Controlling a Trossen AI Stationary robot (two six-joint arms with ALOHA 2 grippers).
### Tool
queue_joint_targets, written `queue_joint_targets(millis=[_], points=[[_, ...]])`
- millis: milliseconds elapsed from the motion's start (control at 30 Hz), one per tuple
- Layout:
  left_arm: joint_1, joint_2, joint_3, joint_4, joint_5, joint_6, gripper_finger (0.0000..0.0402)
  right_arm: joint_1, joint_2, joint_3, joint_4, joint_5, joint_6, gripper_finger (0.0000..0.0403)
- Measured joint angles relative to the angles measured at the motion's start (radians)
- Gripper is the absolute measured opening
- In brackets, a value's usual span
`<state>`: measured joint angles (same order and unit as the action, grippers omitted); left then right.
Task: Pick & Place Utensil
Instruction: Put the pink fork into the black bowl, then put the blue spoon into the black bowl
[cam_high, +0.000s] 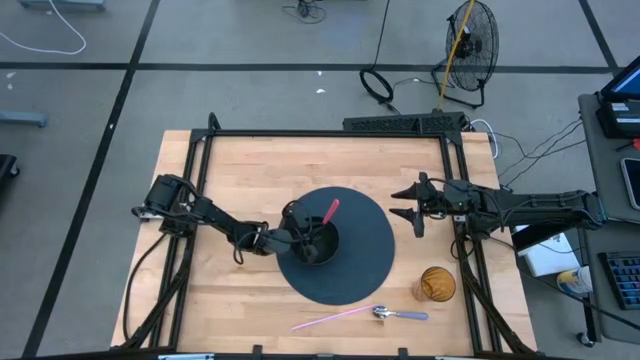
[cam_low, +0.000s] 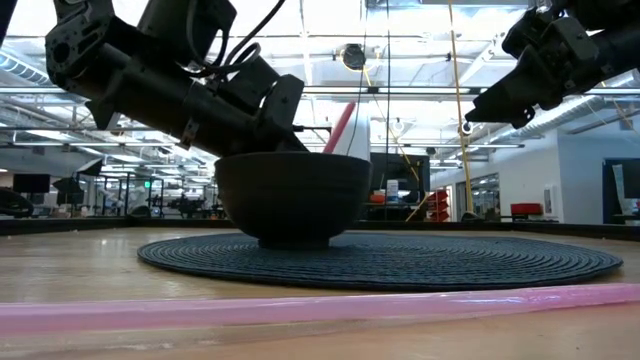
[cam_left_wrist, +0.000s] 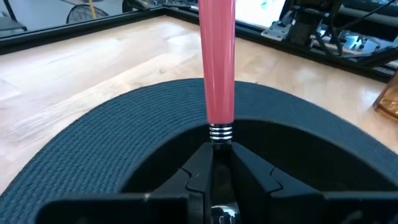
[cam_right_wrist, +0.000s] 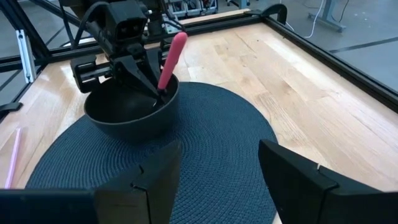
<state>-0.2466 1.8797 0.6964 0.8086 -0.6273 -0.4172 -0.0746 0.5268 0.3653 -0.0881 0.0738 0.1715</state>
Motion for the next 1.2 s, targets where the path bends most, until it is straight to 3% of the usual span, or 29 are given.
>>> queue_joint_targets(millis=[200,700,1200], points=[[0.000,0.000,0.000,0.002,0.024,0.014,0.0054,0.000,0.000,0.000,0.001,0.000,0.000,0.0210],[0.000,0.000,0.000,0.004,0.043,0.011,0.0120,0.000,0.000,0.000,0.001,0.000,0.000,0.0210],[0.000,0.000,0.000,0.074,0.042,0.089,0.0122,0.000,0.000,0.000,0.001,0.000,0.000,0.0210]])
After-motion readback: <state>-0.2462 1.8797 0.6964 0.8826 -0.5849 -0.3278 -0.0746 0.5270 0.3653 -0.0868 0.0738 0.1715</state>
